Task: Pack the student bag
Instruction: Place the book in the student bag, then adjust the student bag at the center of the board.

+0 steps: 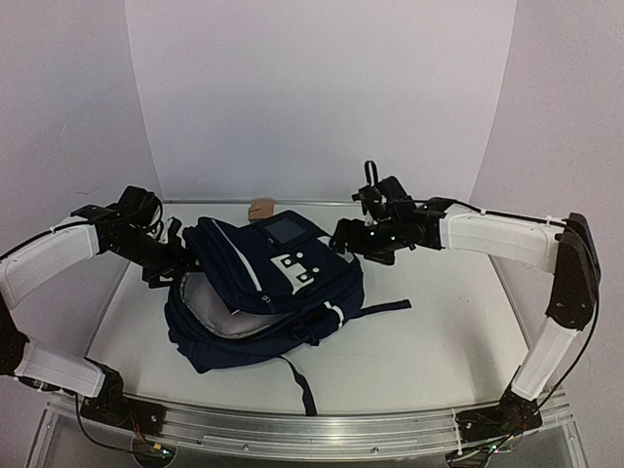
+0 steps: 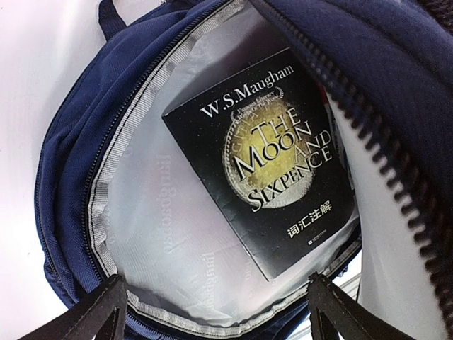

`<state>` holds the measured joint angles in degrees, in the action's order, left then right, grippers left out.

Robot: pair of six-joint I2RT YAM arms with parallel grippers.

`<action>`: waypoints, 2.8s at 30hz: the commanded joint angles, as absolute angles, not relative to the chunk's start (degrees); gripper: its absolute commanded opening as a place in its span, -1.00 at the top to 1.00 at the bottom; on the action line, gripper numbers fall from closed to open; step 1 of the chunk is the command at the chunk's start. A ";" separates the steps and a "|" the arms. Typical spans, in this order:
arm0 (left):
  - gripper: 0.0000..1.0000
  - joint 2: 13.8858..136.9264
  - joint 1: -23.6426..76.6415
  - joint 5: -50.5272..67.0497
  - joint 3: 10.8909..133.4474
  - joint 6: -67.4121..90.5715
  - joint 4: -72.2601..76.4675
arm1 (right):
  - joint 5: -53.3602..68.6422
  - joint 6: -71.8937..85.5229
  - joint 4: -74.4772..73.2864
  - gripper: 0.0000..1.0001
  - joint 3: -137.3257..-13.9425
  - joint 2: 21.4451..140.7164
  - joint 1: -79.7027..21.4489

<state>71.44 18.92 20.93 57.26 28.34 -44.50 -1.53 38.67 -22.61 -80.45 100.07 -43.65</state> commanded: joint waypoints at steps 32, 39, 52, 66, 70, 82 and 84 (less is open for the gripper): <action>-0.64 75.39 22.67 37.68 64.87 13.26 -54.30 | -12.13 19.73 -10.96 1.00 -97.44 121.64 -26.81; -0.74 77.71 21.27 38.63 62.77 26.19 -30.06 | -4.54 19.86 -13.19 -0.54 -91.78 111.87 -26.87; -0.76 96.82 21.21 37.87 68.91 30.74 -13.46 | 11.13 32.60 -11.93 -0.86 -71.12 99.10 -29.19; -0.51 105.54 33.39 42.53 66.49 29.13 -9.57 | 13.88 29.81 -6.66 -0.16 -73.15 108.42 -30.96; -0.48 103.33 38.00 43.19 64.86 30.08 -7.19 | 8.50 26.93 -6.80 -0.12 -75.33 109.50 -30.93; -0.70 87.44 39.40 33.18 59.64 30.64 -16.63 | -2.84 20.27 -16.63 -0.73 -81.93 106.65 -29.71; -0.72 85.71 37.06 32.36 58.91 30.24 -19.62 | -3.53 20.97 -19.14 -0.84 -80.90 103.61 -29.76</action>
<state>91.64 40.74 35.70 59.45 31.53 -15.00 1.54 22.19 -12.97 -80.23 109.53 -29.82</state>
